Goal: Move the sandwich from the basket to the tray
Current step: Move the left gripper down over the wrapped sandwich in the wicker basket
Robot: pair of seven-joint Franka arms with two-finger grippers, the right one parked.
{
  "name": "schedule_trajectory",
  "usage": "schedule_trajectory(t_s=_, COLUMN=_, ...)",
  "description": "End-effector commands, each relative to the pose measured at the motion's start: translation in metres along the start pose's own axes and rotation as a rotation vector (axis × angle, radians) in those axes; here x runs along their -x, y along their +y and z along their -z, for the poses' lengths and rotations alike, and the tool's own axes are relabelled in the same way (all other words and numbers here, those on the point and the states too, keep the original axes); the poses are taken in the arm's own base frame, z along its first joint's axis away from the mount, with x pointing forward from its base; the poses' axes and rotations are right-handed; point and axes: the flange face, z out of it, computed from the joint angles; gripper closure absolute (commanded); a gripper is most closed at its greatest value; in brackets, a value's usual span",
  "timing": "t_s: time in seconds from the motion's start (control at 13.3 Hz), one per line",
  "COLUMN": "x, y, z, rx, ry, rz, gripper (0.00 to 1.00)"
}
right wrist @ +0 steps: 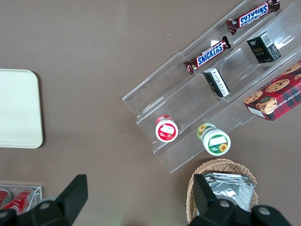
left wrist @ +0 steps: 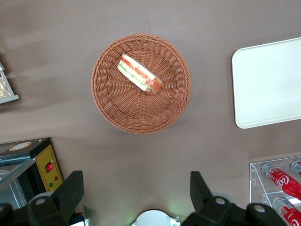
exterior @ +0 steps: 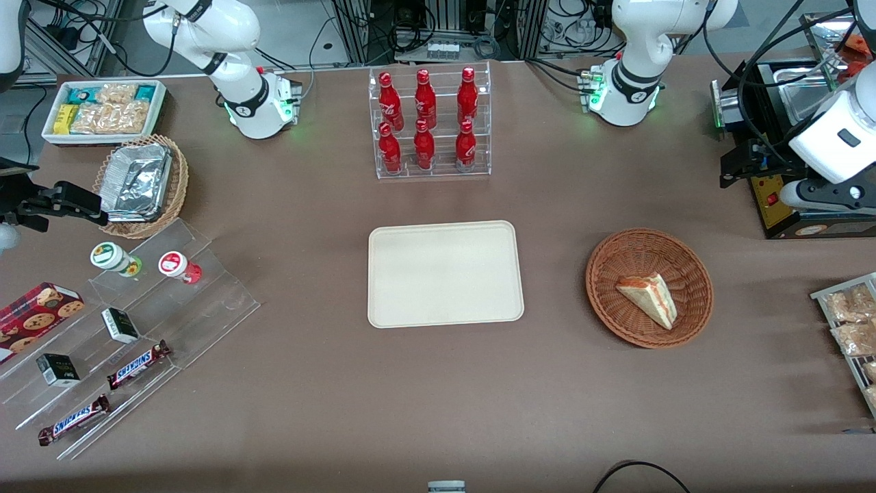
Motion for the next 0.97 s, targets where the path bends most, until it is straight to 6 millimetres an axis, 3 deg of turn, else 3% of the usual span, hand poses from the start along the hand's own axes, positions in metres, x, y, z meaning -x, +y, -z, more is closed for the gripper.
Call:
schedule_trajectory(t_s=0.0, x=0.006, y=-0.001, z=0.003, rx=-0.02, ry=0.004, rz=0.02, gripper=0.0)
schedule_trajectory(t_s=0.22, x=-0.007, y=-0.006, z=-0.014, rx=-0.039, ry=-0.017, rz=0.033, gripper=0.0)
schedule_trajectory(t_s=0.38, x=-0.022, y=-0.013, z=-0.042, rx=-0.053, ry=-0.024, rz=0.053, gripper=0.0)
schedule_trajectory(t_s=0.53, x=-0.032, y=-0.018, z=-0.082, rx=-0.071, ry=-0.017, rz=0.095, gripper=0.0)
schedule_trajectory(t_s=0.67, x=-0.038, y=-0.037, z=-0.109, rx=-0.072, ry=0.026, rz=0.173, gripper=0.0)
schedule_trajectory(t_s=0.9, x=-0.045, y=-0.038, z=-0.156, rx=-0.064, ry=0.073, rz=0.341, gripper=0.0)
